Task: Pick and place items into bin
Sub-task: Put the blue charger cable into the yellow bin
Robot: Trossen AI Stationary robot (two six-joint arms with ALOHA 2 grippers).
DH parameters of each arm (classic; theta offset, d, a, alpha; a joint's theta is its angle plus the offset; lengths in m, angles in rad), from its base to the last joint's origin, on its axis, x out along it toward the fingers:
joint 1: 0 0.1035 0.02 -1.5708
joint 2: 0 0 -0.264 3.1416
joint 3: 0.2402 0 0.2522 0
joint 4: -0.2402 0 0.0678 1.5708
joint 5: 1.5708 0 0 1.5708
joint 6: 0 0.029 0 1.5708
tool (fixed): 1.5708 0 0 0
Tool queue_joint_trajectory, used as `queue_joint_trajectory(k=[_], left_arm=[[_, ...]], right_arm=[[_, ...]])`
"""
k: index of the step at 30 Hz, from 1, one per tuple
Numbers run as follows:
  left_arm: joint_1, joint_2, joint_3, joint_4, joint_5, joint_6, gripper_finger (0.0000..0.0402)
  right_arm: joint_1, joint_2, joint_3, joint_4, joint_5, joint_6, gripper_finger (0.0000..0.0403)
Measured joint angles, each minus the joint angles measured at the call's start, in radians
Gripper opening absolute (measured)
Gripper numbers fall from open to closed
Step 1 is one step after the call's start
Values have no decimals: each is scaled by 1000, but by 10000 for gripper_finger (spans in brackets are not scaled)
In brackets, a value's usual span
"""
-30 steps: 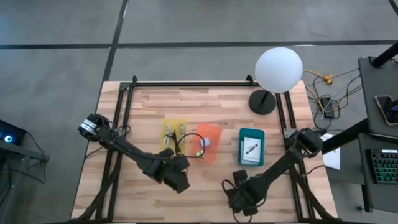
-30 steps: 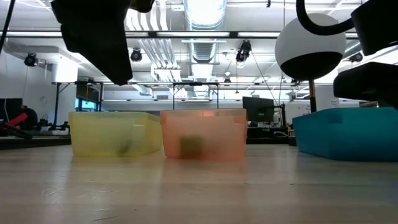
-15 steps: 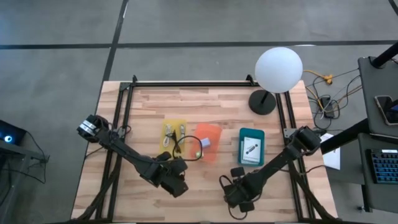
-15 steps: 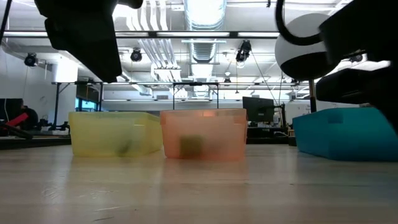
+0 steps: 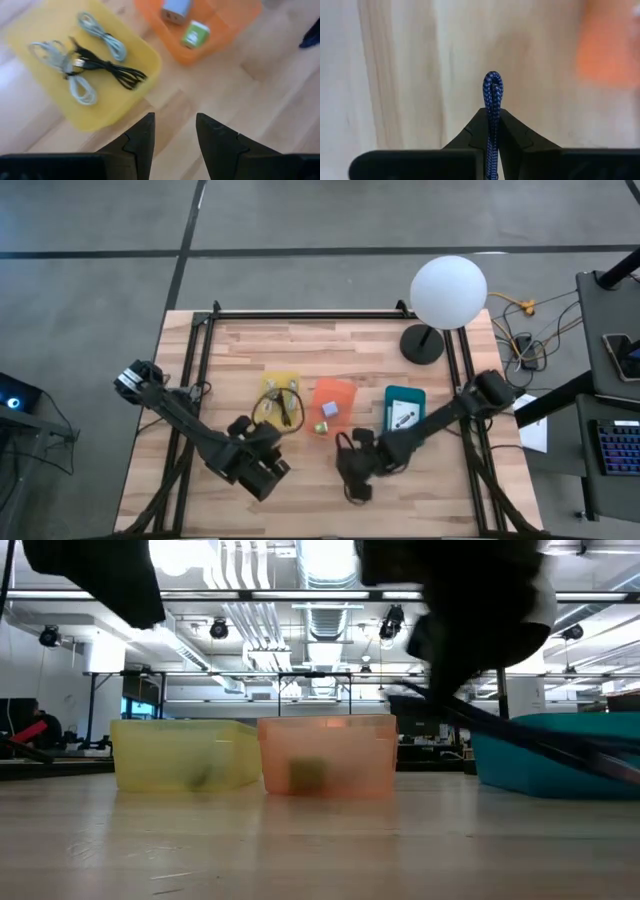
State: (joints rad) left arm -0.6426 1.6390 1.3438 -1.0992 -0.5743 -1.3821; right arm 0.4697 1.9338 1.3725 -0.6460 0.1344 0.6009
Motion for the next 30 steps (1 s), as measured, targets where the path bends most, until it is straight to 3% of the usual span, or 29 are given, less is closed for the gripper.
queue_joint_trajectory(k=[6, 11, 13, 19, 22, 25, 30], left_arm=[[-10, -111, -14, -59, -29, -26, 129], [-70, -195, -15, -74, -130, -26, 129], [-105, -222, -17, -84, -176, -21, 129], [-207, -256, -13, -89, -296, 37, 129], [-230, -256, -11, -88, -310, 35, 129], [-234, -251, -13, -96, -315, 32, 129], [-235, -248, -15, -132, -314, 26, 129]], right_arm=[[-120, -65, 42, 264, 1, 61, 14], [-247, -39, 76, 561, 0, 186, 13], [-299, -4, 97, 600, 0, 250, 13], [-396, 125, 233, 652, 29, 289, 13], [-436, 186, 315, 636, 121, 401, 13], [-467, 250, 402, 489, 233, 555, 13], [-491, 374, 531, 361, 175, 613, 13]])
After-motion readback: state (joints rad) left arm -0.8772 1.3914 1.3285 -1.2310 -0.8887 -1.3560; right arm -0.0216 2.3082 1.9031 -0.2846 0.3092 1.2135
